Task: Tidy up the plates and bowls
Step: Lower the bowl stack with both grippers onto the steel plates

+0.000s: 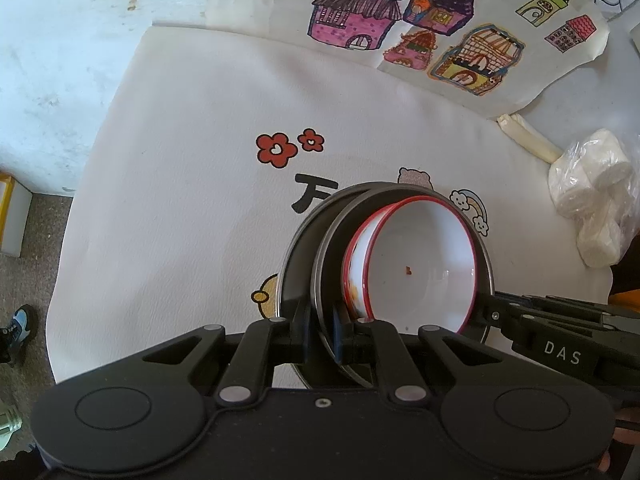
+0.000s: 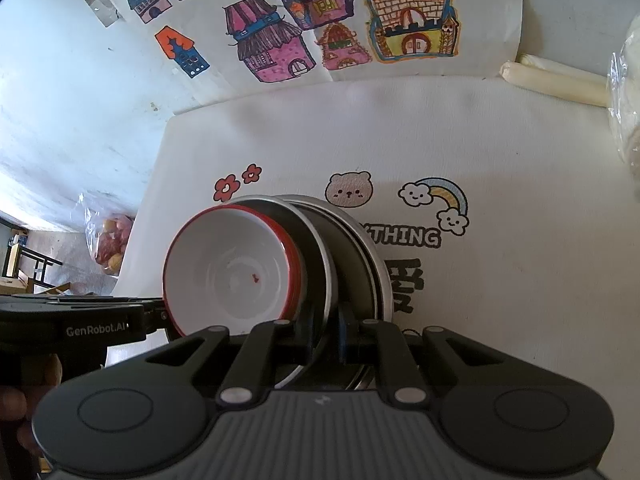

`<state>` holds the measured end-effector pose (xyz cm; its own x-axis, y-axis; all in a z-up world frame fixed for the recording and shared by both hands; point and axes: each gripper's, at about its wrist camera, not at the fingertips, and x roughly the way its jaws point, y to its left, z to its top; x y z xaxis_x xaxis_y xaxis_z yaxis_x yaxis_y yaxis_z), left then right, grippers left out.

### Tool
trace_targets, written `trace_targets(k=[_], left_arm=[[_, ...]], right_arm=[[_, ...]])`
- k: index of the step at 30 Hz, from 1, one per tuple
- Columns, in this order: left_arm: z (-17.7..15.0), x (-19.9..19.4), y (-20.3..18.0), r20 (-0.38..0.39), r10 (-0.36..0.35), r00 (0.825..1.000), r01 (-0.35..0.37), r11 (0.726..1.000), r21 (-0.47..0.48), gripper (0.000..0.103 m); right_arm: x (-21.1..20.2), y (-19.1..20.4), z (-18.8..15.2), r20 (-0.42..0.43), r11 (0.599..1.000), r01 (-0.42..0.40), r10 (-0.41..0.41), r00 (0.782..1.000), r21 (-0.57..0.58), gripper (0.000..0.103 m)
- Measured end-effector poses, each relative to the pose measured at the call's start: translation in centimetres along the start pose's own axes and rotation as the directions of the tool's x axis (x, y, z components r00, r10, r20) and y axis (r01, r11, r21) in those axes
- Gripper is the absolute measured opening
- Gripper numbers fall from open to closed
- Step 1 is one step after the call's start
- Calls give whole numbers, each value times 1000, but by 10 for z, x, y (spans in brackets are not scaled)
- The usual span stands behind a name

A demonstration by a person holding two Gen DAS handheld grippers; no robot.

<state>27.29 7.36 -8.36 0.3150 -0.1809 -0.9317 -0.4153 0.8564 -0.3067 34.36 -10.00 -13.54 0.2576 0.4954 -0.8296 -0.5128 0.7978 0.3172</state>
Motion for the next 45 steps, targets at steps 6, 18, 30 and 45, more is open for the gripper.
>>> trace_targets(k=[6,18,30,45], left_arm=[[1,2,-3,-4,1,1000,-1,1000,10,10],[1,4,-4,-5,4,1000,-4,1000,17,10],[2,9,-10,-11,-5,1000,6,999,39,10],[3,9,-8,-10,-9,1000,10,999,31,11]], right_arm=[[1,-3,-1,0,1000,3,-3,1000,8,13],[0,-1,-4,-2,1000,9,-9,1000,17,13],[-3,-6,-8,2,999,21,-21,1000,40,13],[-3,-6,-8,4,999,21,-22,1000,43,15]])
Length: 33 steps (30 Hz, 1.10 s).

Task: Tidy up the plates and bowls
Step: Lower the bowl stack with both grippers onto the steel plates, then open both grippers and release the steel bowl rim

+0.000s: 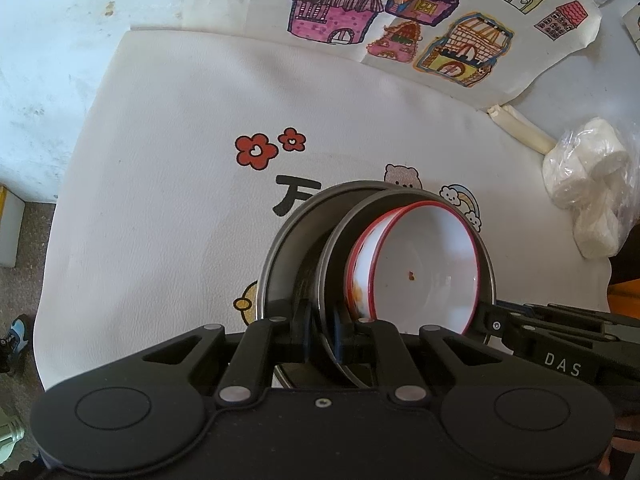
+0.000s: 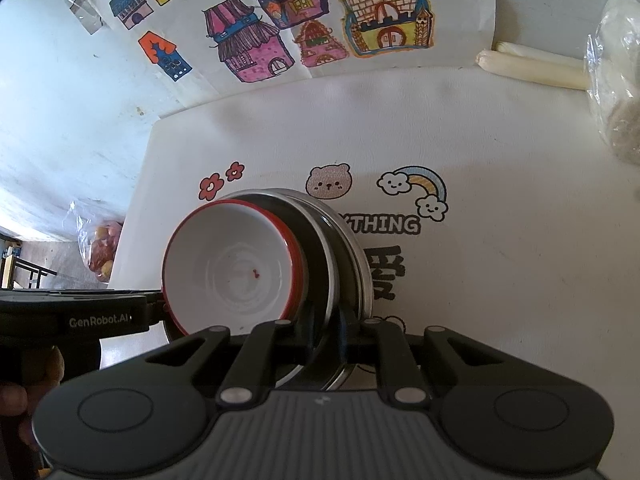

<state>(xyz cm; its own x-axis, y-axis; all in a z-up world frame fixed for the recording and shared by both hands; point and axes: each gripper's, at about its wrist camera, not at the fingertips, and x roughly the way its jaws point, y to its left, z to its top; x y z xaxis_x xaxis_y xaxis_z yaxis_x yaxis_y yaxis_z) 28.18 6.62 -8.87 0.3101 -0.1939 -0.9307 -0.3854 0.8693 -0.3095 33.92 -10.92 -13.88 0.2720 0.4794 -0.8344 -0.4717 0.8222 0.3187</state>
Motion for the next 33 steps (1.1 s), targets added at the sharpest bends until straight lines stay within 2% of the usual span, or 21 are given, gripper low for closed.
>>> trace_targets(k=[7,12,14,19,23,33], left_arm=[[1,-2,3,3,7,1000,-7,1000,-3,17],[1,-9,4,28,26,999,-26,1000,-7,27],[2,-11,5,36,29,999,-29,1000,-12,31],[2,-15,4,49,35,998,-35,999,-9,33],[0,-20,3,76,81,994,-82,997,10,51],[-3,-31,7,109,74,991,-76,997,8,63]], right_arm=[[0,1,-1,6,1000,8,-8,1000,2,15],[-3,2,-2,19,1000,19,-19,1000,3,17],[-5,2,-3,27,1000,25,-25,999,5,19],[-10,0,-4,46,999,43,-44,998,19,28],[-13,0,-8,61,998,54,-55,997,27,33],[-22,3,-16,105,995,81,-85,991,51,45]])
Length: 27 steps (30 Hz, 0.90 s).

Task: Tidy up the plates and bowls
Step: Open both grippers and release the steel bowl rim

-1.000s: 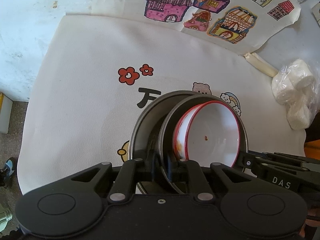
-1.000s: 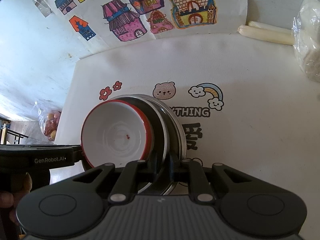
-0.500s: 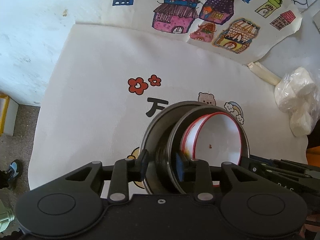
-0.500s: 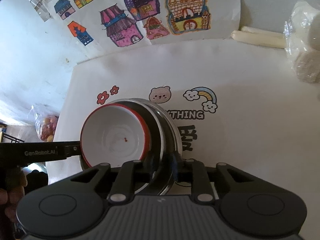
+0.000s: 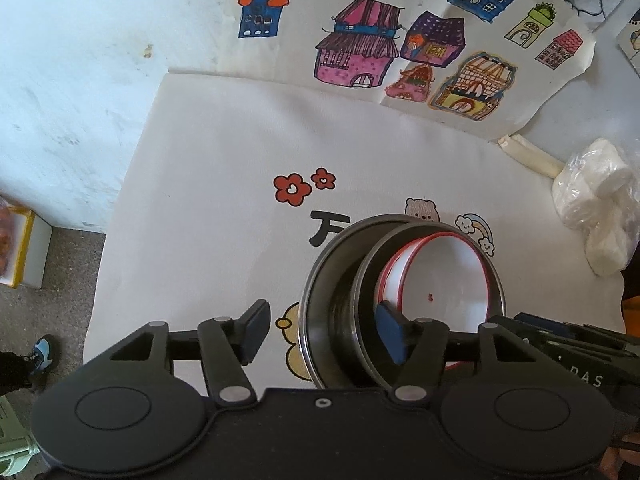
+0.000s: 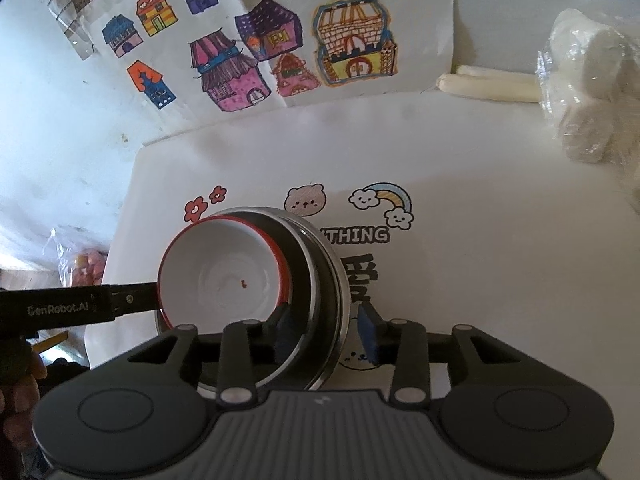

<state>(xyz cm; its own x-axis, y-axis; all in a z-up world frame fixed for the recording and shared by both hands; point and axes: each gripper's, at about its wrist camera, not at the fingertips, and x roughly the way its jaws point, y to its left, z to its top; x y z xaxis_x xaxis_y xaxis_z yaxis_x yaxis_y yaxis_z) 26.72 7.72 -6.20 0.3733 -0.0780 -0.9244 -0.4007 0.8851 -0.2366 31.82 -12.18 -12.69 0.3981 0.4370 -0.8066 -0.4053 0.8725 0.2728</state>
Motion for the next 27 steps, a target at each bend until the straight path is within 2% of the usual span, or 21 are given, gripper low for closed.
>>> trace_targets(k=[2,4,10,15,17,22,27], left_arm=[[0,-2,0,6,4,1000,-4,1000,4,67],[0,-4,1,13,9,1000,-9,1000,9,71],[-3,-11,2,36,19,999,-19,1000,23,84],[-5,-16,4,50,19,999,-21,999,39,89],[-6,-17,4,59,17,998,-19,999,45,95],[-9,-28,6,111,-5,994,0,999,48,102],[-11,-38,6,145,-21,989,13,998,56,102]], right_arm=[[-3,1,-1,11,1000,0,0,1000,2,54],[-6,3,-2,22,1000,7,-7,1000,-1,55],[-16,4,-6,53,1000,18,-19,998,22,67],[-25,8,-11,90,999,20,-23,996,36,75],[-31,11,-13,109,999,17,-22,994,42,81],[-43,16,-18,159,999,0,-6,987,40,94],[-55,17,-21,209,999,-9,-1,978,48,101]])
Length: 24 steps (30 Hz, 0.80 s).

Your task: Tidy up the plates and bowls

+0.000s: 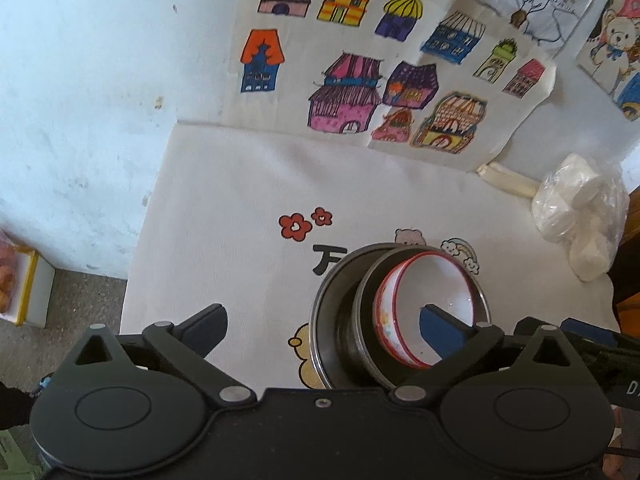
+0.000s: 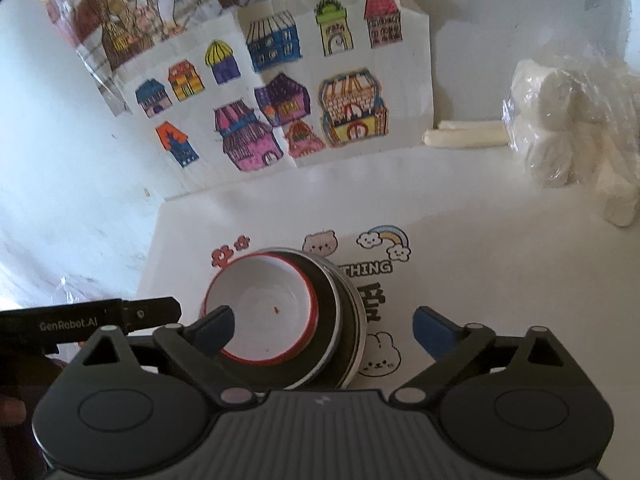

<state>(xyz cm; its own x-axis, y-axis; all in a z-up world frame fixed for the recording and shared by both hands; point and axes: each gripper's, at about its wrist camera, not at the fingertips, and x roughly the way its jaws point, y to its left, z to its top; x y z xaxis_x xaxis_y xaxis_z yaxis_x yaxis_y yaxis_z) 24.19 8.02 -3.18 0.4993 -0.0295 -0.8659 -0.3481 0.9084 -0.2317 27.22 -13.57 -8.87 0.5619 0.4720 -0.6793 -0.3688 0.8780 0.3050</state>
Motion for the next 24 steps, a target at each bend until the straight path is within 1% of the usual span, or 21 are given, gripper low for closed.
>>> trace_targets(k=[1,9,13,15,17,21,24], left_arm=[[-1,-2,0,8,-2,1000,2,1000,3,102],[-14,-32,-3,101,-11,995,8,999,32,102],[-25,-53,-7,154,-18,988,10,998,55,102],[-31,-66,-8,178,-15,984,3,998,66,102],[-37,-79,-9,203,-25,979,10,997,78,102],[-52,-99,-11,232,-38,972,19,997,81,102],[-66,-113,-14,251,-49,967,24,994,104,102]], right_arm=[[-3,0,-1,10,1000,-1,1,1000,3,103],[-30,5,-13,84,1000,-8,7,996,11,103],[-51,8,-22,123,1000,-17,16,992,6,103],[-65,9,-28,143,1000,-15,14,990,1,103],[-80,11,-33,173,1000,-12,13,985,-5,103],[-106,13,-46,210,1000,-6,8,978,-13,103],[-120,14,-57,231,1000,-6,9,973,-11,103]])
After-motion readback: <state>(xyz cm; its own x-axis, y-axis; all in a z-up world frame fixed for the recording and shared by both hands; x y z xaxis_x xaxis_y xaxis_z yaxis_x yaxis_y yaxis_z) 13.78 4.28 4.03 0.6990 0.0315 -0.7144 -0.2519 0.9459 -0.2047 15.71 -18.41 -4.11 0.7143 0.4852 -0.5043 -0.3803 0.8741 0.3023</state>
